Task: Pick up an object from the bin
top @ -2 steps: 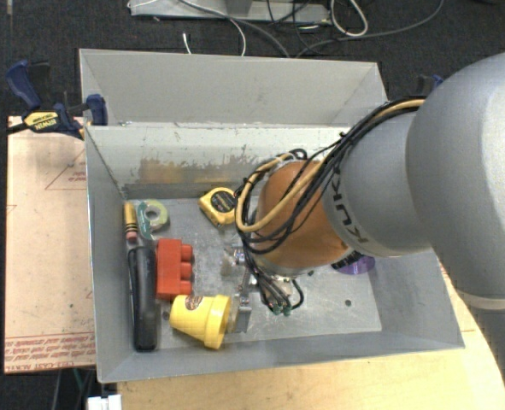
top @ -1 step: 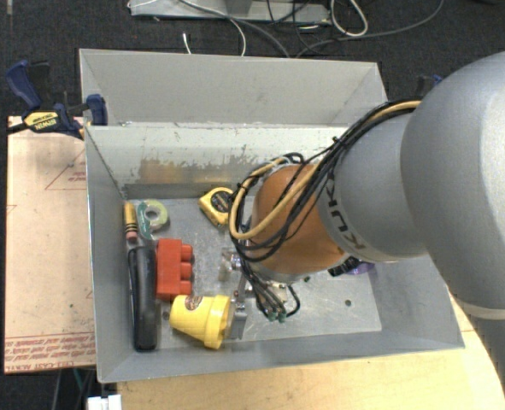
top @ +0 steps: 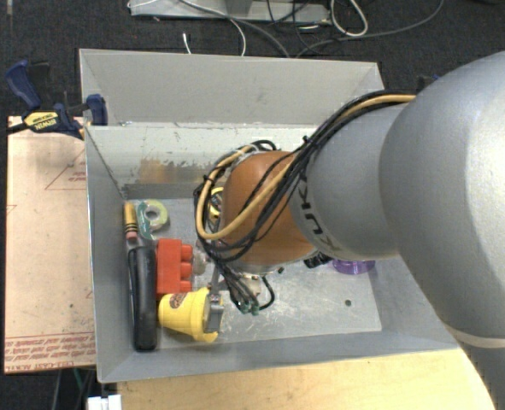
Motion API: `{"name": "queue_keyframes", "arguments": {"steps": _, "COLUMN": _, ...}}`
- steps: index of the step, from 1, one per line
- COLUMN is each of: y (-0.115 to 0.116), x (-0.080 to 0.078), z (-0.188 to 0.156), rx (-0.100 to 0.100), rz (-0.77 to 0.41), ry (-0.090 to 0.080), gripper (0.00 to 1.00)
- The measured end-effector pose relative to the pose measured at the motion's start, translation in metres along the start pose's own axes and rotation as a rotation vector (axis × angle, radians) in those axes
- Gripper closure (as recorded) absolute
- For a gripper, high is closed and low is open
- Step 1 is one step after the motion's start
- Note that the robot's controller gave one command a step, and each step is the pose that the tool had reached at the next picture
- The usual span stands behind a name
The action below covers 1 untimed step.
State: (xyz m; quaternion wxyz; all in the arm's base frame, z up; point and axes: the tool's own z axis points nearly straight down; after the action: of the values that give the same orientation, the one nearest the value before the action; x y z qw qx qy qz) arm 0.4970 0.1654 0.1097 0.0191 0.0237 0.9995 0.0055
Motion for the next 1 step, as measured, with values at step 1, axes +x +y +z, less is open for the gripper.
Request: {"name": "queue_keyframes", "arguments": {"steps": 1, "y": -0.0054, "x": 0.0055, "z": 0.0392, "rx": 0.01, "rz": 0.014, "ry": 0.011, "gripper": 0.0}}
